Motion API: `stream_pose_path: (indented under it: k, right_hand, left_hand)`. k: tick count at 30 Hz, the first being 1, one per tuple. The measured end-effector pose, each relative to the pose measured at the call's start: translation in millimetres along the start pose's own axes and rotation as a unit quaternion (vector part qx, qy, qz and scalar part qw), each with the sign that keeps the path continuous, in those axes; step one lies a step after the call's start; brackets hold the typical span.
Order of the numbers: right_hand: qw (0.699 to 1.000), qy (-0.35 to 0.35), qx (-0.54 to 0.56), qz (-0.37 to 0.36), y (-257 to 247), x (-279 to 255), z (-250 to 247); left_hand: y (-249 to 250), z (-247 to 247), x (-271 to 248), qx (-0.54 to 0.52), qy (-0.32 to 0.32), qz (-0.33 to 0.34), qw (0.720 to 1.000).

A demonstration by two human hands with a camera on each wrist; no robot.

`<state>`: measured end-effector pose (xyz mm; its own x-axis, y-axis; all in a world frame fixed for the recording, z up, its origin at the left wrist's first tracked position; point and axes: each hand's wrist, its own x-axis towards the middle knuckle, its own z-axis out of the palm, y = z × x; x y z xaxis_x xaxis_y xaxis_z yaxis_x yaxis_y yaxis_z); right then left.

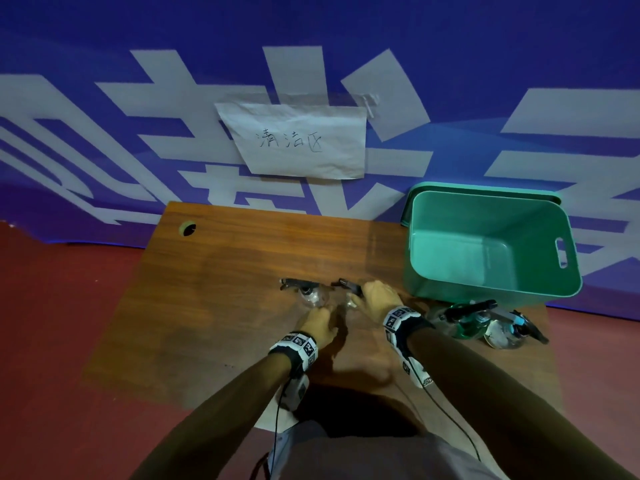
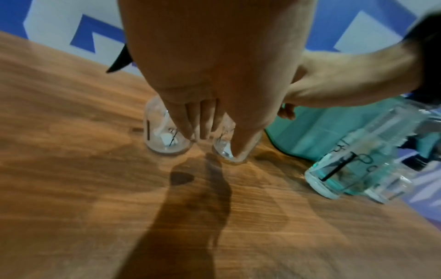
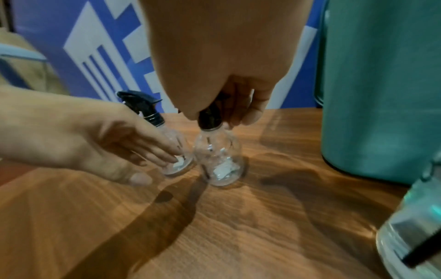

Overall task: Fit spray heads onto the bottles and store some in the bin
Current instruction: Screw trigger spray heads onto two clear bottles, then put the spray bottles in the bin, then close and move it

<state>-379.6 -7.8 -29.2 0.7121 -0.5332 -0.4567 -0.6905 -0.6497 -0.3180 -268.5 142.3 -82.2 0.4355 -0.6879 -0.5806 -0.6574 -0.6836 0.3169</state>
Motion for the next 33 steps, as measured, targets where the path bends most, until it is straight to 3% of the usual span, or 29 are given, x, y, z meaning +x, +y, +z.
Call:
stream_pose_path:
  k: [3,8,10,13,16,18,19,22,25,30,33]
  right_hand:
    - [0.999,0.009,0.018,0.034,2,-5,-2]
    - [1.0,-0.029,-0.001,0.011,-10,-2,-9]
    - [0.999,-0.038,-0.018,0.006,-16,1,-13]
    - [0.998,-0.052,-0.038,0.012,-20,7,-14]
    - [0.997,-0.056,-0.042,0.016,-23,12,-11]
    - [0.997,-0.06,-0.035,0.024,-25,15,-10]
    - [0.997,-0.059,-0.029,0.029,-25,16,-10]
    - [0.998,-0.053,-0.017,0.042,-25,17,-7]
    - [0.997,-0.042,-0.012,0.061,-25,17,-2]
    - [0.994,-0.051,0.011,0.093,-30,22,2]
    - [0.992,-0.041,0.033,0.117,-32,25,4]
  left_hand:
    - [12,-34,-26,0.053,0.059,0.013,0.997]
    - [20,-85,-39,0.113,0.196,0.045,0.973]
    - [13,-95,-30,0.156,0.169,0.041,0.972]
    - [-4,-104,-17,0.147,0.067,0.015,0.987]
    - [-4,-109,-16,0.184,-0.025,0.003,0.983]
    - [8,-108,-19,0.111,0.006,0.009,0.994]
    - [14,-106,-18,0.048,0.03,-0.024,0.998]
    - [3,-96,-9,-0.018,0.013,-0.029,0.999]
    - [-12,-90,-11,-0.003,-0.022,0.018,1.0]
    - [-30,-90,-2,0.059,-0.059,-0.014,0.996]
    - [-38,-93,3,0.001,-0.059,-0.007,0.998]
